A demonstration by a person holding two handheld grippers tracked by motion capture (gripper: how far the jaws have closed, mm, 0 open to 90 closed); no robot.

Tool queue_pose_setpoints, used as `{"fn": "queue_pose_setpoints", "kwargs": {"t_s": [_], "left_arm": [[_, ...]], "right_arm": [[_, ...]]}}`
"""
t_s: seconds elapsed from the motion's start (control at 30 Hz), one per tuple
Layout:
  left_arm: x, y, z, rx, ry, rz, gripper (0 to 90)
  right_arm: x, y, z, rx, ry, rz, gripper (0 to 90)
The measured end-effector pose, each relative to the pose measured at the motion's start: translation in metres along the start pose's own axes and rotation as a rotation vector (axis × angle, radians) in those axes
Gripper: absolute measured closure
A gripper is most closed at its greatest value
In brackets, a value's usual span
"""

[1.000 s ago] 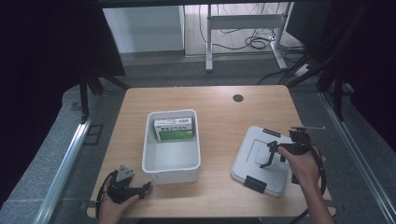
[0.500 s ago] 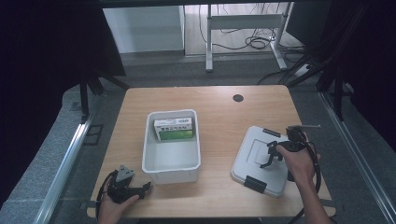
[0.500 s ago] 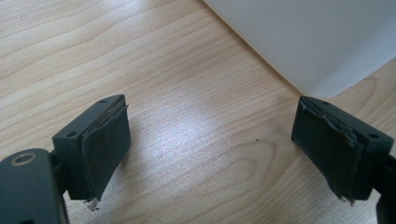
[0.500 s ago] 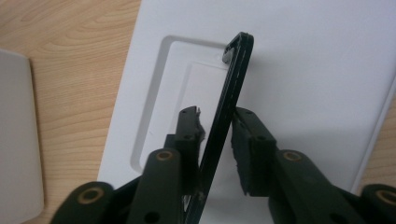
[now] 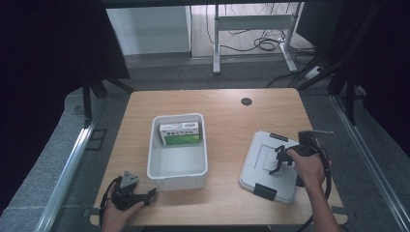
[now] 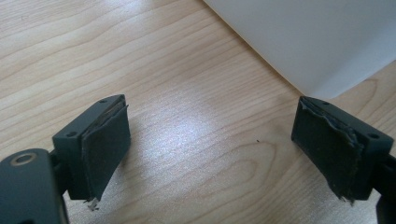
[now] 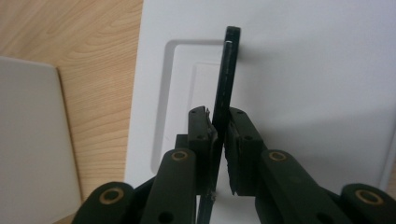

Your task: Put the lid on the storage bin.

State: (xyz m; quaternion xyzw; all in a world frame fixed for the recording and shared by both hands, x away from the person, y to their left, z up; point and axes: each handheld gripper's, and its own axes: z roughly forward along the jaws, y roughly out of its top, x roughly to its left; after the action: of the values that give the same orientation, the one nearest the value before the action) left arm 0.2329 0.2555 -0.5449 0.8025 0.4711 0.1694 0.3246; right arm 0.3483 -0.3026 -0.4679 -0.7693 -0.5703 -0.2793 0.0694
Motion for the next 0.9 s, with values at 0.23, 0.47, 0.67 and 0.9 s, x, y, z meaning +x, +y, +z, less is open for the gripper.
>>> {"fn": "queue_pose_setpoints", "kwargs": {"t_s": [0.23,0.47,0.67,0.9], "left_arm": [[0.000,0.000,0.000,0.000,-0.001,0.000,11.5],[0.000,0.000,0.000,0.000,-0.001,0.001,11.4],[0.000,0.000,0.000,0.000,-0.001,0.001,11.4],[0.000,0.000,0.000,0.000,-0.001,0.001,11.4]], "right_arm": [[0.002,-0.001,-0.004,0.001,0.005,-0.002,83.8],[0.006,-0.003,-0.011,-0.001,0.059,0.004,84.2],[0.011,-0.005,-0.019,-0.031,0.058,-0.029,84.3],[0.014,-0.005,-0.023,-0.024,0.086,-0.035,84.6]]}}
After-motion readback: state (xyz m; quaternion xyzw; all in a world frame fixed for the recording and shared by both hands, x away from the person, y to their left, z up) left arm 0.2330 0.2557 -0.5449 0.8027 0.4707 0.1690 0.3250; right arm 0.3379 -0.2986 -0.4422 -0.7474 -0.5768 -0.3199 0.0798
